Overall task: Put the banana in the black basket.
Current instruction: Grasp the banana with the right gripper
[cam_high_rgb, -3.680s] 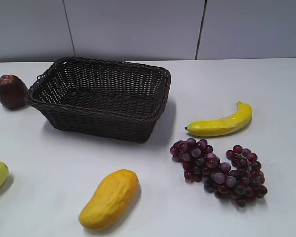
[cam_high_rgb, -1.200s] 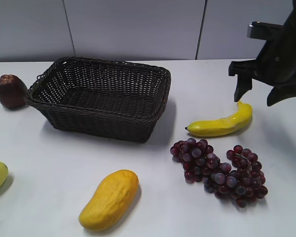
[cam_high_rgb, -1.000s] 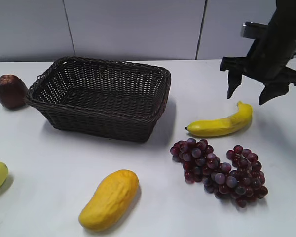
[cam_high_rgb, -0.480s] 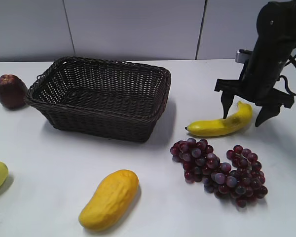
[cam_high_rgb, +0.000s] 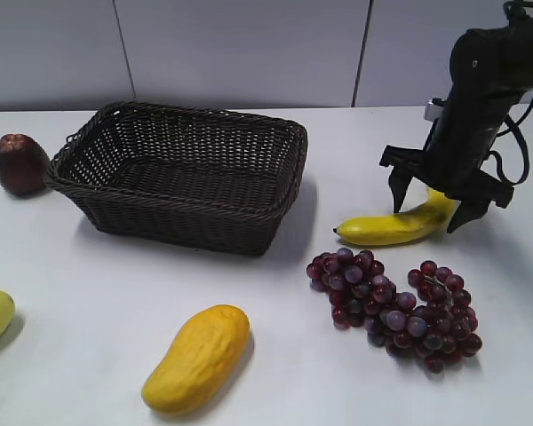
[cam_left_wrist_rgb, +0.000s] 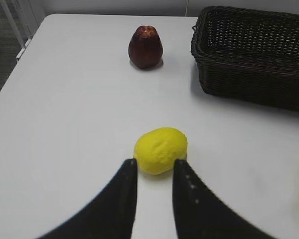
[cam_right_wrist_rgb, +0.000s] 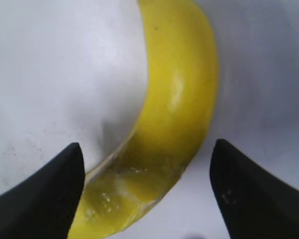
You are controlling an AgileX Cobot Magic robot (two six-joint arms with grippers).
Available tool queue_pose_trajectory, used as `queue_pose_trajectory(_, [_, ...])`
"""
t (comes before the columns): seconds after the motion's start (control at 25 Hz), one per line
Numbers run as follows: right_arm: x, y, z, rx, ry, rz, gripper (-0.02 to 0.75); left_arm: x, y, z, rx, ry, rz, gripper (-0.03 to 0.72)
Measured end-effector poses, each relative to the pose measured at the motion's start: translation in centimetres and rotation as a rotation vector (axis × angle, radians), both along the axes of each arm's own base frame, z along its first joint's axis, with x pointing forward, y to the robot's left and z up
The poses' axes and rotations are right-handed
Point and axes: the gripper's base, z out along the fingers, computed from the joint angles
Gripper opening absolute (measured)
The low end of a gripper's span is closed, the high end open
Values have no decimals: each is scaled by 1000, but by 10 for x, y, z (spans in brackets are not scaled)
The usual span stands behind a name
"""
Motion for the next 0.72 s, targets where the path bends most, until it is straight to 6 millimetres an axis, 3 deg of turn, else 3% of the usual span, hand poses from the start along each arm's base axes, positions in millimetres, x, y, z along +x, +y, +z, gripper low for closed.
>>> queue_pose_trajectory(0.2, [0, 0, -6, -3, 10, -8, 576, 0, 0, 0, 0, 0, 0, 241])
queue_pose_trajectory(0.48, [3, 0, -6, -4, -14, -7, 363, 0, 0, 0, 0, 0, 0, 241])
queue_pose_trajectory(0.72, [10, 2, 3, 4, -48, -7, 349, 0, 0, 0, 0, 0, 0, 241])
